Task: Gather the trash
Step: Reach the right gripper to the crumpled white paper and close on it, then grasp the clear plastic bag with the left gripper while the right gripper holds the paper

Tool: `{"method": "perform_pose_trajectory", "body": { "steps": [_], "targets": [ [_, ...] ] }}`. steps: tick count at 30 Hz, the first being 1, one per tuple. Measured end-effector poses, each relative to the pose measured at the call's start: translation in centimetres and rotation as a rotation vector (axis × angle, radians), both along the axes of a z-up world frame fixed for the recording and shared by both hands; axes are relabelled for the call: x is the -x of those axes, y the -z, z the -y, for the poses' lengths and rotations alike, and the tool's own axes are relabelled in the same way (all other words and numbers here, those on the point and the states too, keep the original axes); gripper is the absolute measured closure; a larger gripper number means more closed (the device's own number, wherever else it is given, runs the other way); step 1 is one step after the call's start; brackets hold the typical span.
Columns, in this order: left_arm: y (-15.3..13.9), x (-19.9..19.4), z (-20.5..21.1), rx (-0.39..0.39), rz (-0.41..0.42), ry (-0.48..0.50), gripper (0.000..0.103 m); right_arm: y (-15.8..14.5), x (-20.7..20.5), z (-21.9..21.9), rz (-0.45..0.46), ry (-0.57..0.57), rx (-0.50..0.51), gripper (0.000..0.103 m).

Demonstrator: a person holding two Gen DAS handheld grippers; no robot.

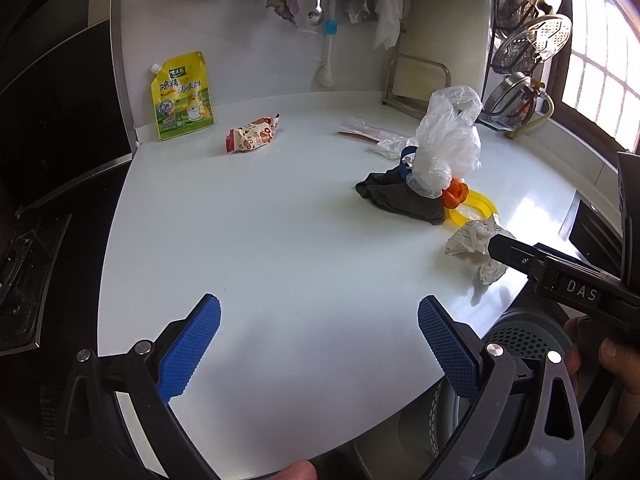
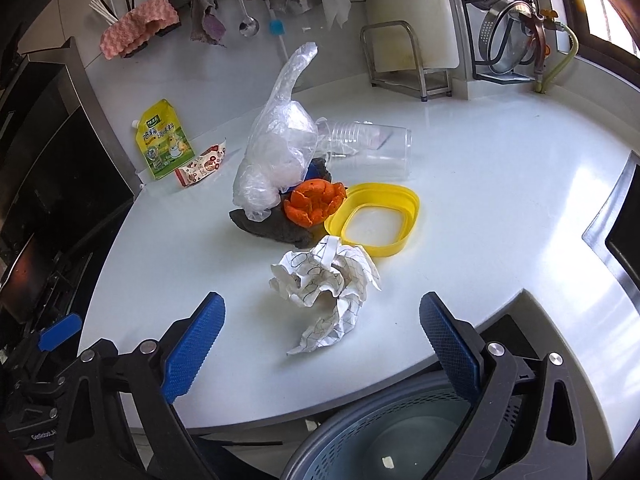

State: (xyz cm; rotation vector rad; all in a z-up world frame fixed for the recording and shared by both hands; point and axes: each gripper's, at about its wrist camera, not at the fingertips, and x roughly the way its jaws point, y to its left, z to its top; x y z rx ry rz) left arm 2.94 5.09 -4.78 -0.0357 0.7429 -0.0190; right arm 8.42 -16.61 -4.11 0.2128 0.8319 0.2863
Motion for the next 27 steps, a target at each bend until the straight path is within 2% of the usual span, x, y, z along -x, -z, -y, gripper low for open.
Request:
{"method": "perform_pose_trajectory", "body": {
  "steps": [3, 5, 6, 8, 10, 11, 12, 16, 19, 27],
  "targets": [
    [0.3, -0.6, -0.2, 0.003, -0.006, 0.0, 0.006, 0.8, -1.1, -0.2, -0.022, 0.01, 0.01, 0.01],
    [0.4, -1.0, -0.3, 0.003, -0.011, 0.0, 0.006, 1.3, -1.7, -0.5, -0.032, 0.005, 0.016, 0.022],
    [0.4, -1.2, -0.4, 0.001, -0.011, -0.001, 0.006, 1.5, -2.0, -0.6, -0.04, -0.001, 0.007, 0.025],
    [0.5, -1.7, -0.5, 0.001, -0.013, -0.003, 0.006, 1.9, -2.5, -0.8, -0.043, -0.008, 0.015, 0.04],
    [0.6, -2.2, -0.4, 0.002, -0.016, -0.003, 0.006, 2.2, -2.9, -0.9, -0.047, -0.02, 0.01, 0.051],
    [0.7, -2.4, -0.4, 0.004, -0.018, -0.002, 0.006, 2.2, -3.0, -1.0, -0.049, -0.03, 0.008, 0.064],
    [0.7, -2.6, -0.2, 0.006, -0.019, 0.001, 0.006, 2.3, -3.2, -1.2, -0.05, -0.044, 0.013, 0.073],
    [0.2, -3.2, 0.6, 0.014, -0.003, 0.031, 0.006, 2.0, -2.9, -0.6, -0.035, -0.067, -0.02, 0.082],
    [-0.7, -3.9, 1.8, 0.023, 0.025, 0.077, 0.006, 1.2, -1.9, 0.1, -0.009, -0.074, -0.05, 0.085],
    [-3.0, -8.4, 6.6, 0.006, 0.099, 0.205, 0.006, -0.5, 1.4, 2.9, 0.049, -0.052, -0.076, 0.086]
  ]
}}
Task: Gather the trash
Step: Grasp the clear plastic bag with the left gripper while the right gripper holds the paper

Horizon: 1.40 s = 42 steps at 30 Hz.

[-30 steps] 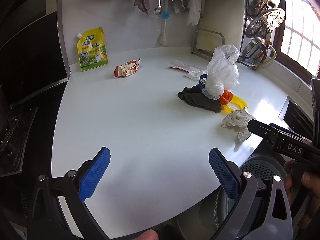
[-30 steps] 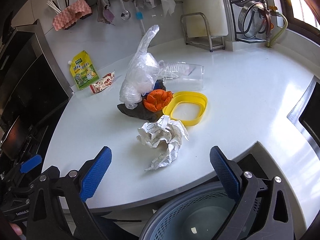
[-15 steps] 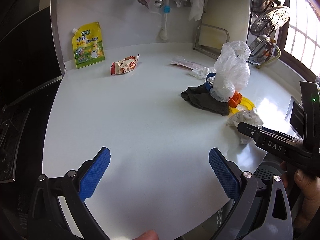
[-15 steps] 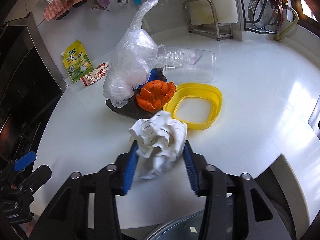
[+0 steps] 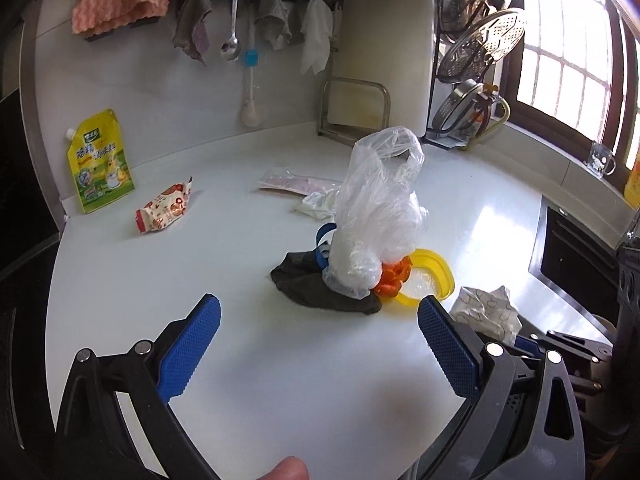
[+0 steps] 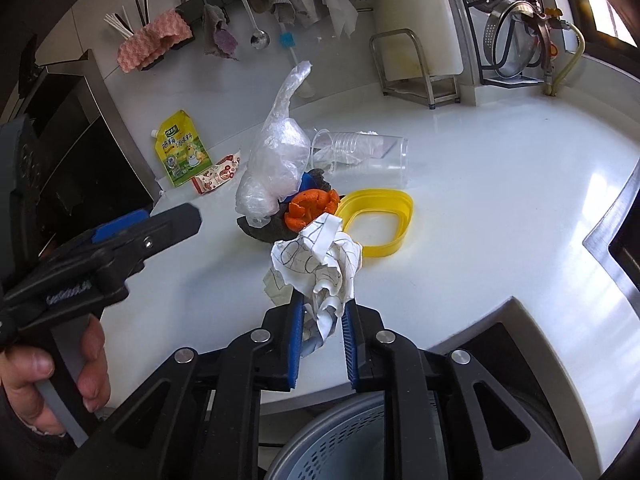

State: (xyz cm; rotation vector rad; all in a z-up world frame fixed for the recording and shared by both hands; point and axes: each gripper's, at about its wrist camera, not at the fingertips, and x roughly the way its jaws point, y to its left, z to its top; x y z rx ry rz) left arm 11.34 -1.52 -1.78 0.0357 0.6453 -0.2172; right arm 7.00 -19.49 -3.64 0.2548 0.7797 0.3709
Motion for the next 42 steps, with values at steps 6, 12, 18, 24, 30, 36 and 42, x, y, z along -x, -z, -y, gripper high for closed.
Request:
{"method": "perform_pose_trajectory", "body": {
  "steps": [6, 12, 18, 24, 30, 36, 42],
  "targets": [
    [-0.9, -3.3, 3.3, -0.04, 0.027, 0.04, 0.007, 0.0, 1.6, 2.1, 0.017, 0.028, -0.014, 0.086],
    [-0.3, -5.7, 5.8, -0.157, 0.048, 0.058, 0.031, -0.3, 2.4, 2.9, 0.031, 0.03, -0.024, 0.086],
    [0.3, -6.5, 5.7, -0.132, 0.013, 0.088, 0.075, -0.7, 2.8, 3.5, 0.059, 0.036, -0.032, 0.085],
    [-1.8, -4.2, 3.5, -0.052, 0.118, 0.065, 0.091, -0.3, 2.6, 3.4, 0.062, 0.03, -0.049, 0.085],
    [-4.1, -2.4, 1.4, 0.011, 0.159, 0.026, 0.092, -0.6, 2.8, 3.5, 0.074, 0.021, -0.069, 0.085],
    [-5.1, 0.3, 1.4, 0.019, 0.153, 0.045, 0.092, -1.3, 3.8, 3.5, 0.09, 0.016, -0.073, 0.085],
    [-4.4, 3.3, 1.8, 0.043, 0.108, 0.059, 0.092, -1.4, 5.7, 3.6, 0.085, 0.01, -0.064, 0.085]
  ]
}}
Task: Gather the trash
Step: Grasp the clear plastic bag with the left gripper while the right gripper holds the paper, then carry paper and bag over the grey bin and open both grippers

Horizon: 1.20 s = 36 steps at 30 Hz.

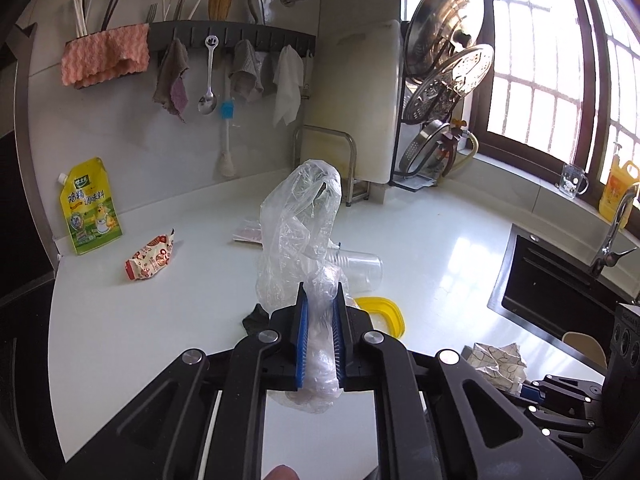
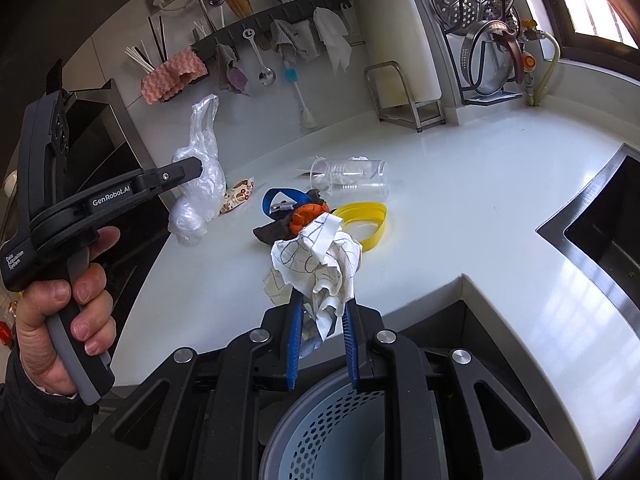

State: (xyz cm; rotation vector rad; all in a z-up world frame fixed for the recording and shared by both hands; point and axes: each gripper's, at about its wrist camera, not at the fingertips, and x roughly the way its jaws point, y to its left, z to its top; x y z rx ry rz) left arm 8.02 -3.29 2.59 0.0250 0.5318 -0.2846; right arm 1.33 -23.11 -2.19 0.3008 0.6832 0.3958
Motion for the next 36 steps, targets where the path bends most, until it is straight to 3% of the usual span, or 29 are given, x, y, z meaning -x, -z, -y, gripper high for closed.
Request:
{"method": "perform_pose_trajectory", "body": {
  "steps": [16, 28, 36],
  "targets": [
    [2.7, 7.5, 0.5, 0.012, -0.062, 0.034, 0.092, 2.4, 6.3, 2.3, -0.076, 0.026, 0.085, 0.085],
    [5.8, 10.2, 3.3, 0.021, -0.136, 0.147, 0.091, 5.6, 10.3, 3.4, -0.16, 0.056, 0.132, 0.084],
    [6.3, 11.1, 4.7, 0.027, -0.154, 0.18, 0.09, 6.7, 11.6, 3.9, -0.187, 0.064, 0.147, 0.083]
  ]
}}
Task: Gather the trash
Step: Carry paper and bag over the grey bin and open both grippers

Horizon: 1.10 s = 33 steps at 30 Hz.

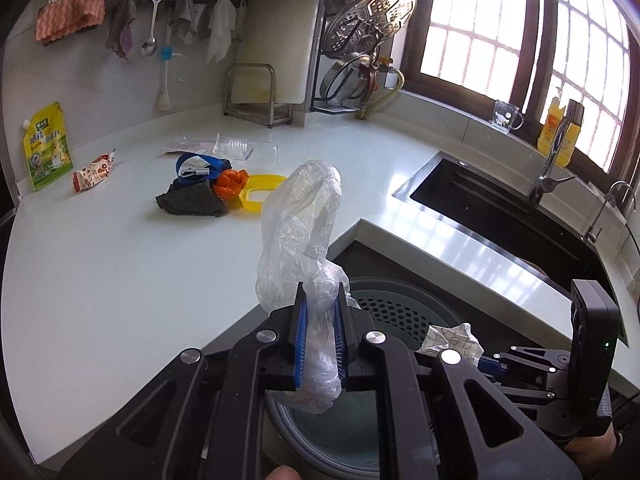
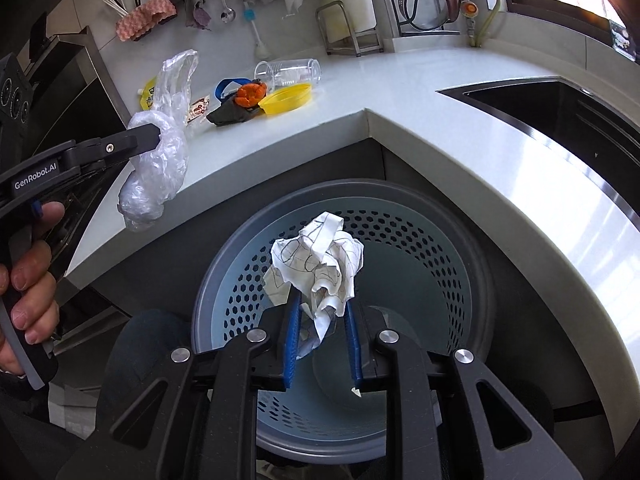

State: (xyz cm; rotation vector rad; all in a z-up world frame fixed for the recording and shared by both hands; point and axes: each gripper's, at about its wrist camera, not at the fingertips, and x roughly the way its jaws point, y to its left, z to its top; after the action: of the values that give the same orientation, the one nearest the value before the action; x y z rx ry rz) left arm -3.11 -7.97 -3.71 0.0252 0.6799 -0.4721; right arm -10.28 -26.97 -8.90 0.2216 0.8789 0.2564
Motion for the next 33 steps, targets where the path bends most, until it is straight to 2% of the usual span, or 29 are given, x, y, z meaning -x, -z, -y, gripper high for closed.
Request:
{"method": "perform_pose_trajectory", "body": {
  "steps": [16, 26, 28, 30, 33],
  "targets": [
    [1.3, 0.4, 3.5, -0.009, -0.042, 0.091, 0.087, 1.3, 0.6, 0.8, -0.019, 0.016, -0.007, 0.082],
    [2.7, -0.2, 5.0, -0.013, -0.099, 0.13, 0.087, 2.1, 0.2, 0.8, -0.037, 0.004, -0.001, 0.08],
    [2.9, -0.1, 5.3, -0.018, -0.103, 0.126, 0.077, 2.3, 0.1, 0.7, -0.039, 0.002, -0.001, 0.079],
    [3.1, -0.2, 5.4, -0.021, -0.102, 0.119, 0.062, 2.4, 0.0, 0.8, -0.042, 0.0, -0.005, 0.076],
    [3.0, -0.2, 5.3, -0.023, -0.1, 0.108, 0.05, 2.5, 0.0, 1.0, -0.037, 0.005, -0.005, 0.069]
  ]
}}
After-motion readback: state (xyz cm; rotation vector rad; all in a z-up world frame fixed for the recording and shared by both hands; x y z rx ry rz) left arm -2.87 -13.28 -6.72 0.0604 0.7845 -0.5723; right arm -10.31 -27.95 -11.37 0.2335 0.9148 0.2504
